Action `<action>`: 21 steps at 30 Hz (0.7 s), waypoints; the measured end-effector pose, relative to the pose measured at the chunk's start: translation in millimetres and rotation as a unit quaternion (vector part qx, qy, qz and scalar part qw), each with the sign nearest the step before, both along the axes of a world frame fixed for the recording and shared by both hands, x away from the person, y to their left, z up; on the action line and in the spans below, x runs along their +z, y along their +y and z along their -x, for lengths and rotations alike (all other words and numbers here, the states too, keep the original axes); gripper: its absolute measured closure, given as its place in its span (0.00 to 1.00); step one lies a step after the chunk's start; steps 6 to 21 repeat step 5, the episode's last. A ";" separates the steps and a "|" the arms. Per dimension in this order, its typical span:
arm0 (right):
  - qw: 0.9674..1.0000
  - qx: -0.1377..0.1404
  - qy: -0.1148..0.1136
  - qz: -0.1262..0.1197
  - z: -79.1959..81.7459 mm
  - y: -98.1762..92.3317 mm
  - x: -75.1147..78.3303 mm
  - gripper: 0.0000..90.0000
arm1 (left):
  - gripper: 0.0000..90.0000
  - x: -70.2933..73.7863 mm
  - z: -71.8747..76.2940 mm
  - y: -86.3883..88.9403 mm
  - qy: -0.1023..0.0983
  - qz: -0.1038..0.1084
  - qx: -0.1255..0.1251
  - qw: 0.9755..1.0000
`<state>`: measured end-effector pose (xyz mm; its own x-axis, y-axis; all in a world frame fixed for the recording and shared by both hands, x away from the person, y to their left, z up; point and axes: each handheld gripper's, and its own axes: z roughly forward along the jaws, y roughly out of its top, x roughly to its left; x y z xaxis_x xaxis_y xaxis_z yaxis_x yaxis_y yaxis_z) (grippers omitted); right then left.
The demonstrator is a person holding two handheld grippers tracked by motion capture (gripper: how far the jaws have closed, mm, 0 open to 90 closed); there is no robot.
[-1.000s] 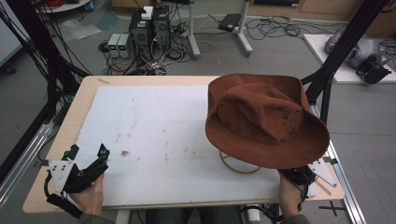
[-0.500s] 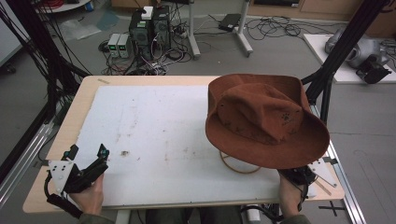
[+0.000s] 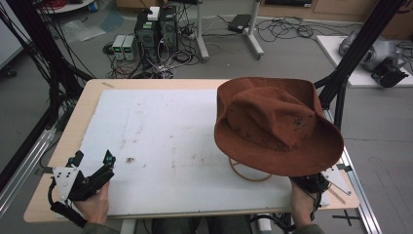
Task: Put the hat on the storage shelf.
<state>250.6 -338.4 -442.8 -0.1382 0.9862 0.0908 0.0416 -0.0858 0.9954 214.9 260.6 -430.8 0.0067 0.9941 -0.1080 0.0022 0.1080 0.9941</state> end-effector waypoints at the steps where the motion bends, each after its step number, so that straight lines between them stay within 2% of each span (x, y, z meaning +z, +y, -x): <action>1: 1.000 0.000 -0.001 0.000 0.0 -0.1 0.0 0.11 | 0.14 0.0 -0.1 0.0 0.000 0.002 0.001 1.000; 21: 1.000 0.000 0.002 -0.004 0.4 0.1 0.2 0.11 | 0.14 -0.3 -0.5 0.5 0.000 0.002 0.000 1.000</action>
